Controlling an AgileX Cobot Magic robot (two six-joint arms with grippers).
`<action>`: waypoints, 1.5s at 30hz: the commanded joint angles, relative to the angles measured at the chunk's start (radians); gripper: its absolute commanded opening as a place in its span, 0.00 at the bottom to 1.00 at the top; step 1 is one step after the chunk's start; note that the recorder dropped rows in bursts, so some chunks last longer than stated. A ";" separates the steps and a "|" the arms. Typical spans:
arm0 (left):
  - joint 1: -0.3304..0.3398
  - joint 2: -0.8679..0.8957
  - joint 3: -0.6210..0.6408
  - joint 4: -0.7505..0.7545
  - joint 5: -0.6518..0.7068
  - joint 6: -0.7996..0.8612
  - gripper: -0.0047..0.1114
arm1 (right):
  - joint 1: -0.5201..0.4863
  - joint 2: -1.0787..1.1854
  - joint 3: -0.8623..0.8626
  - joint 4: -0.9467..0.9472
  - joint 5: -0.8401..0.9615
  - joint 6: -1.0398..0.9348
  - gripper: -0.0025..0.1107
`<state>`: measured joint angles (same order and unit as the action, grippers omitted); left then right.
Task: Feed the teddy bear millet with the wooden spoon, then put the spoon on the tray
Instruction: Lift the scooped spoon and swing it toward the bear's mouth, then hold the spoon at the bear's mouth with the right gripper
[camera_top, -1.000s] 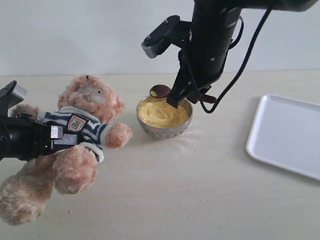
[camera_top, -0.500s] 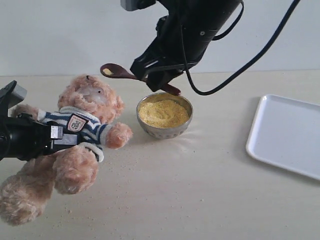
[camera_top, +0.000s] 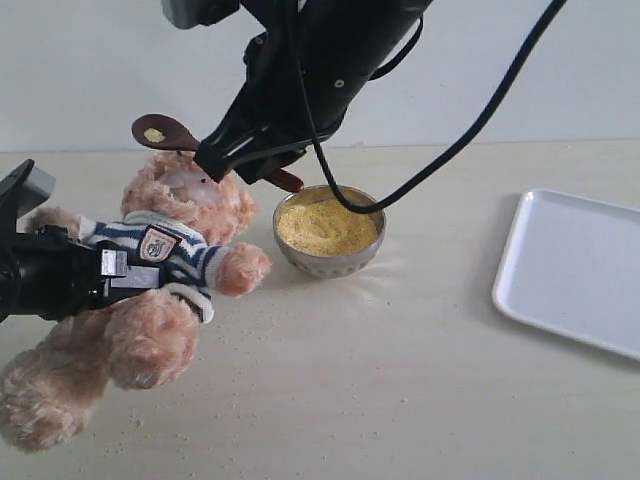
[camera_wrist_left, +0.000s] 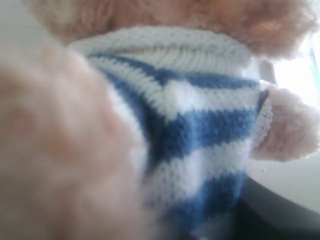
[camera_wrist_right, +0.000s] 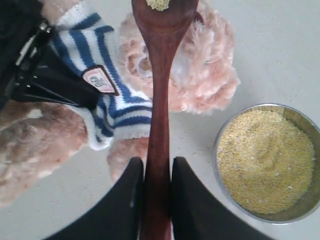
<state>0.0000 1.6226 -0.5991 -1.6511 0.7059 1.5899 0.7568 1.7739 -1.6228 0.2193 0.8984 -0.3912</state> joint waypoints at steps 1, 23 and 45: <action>0.002 0.000 0.000 -0.004 0.034 0.005 0.08 | 0.013 0.024 -0.006 -0.123 -0.002 -0.020 0.02; 0.002 0.000 0.000 -0.004 0.034 0.005 0.08 | 0.220 0.078 -0.006 -0.780 0.037 0.132 0.02; 0.002 0.000 0.000 -0.004 0.034 0.005 0.08 | 0.312 0.107 -0.006 -1.043 0.139 0.307 0.02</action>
<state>0.0000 1.6226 -0.5991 -1.6511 0.7154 1.5899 1.0671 1.8787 -1.6228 -0.8103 1.0239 -0.1029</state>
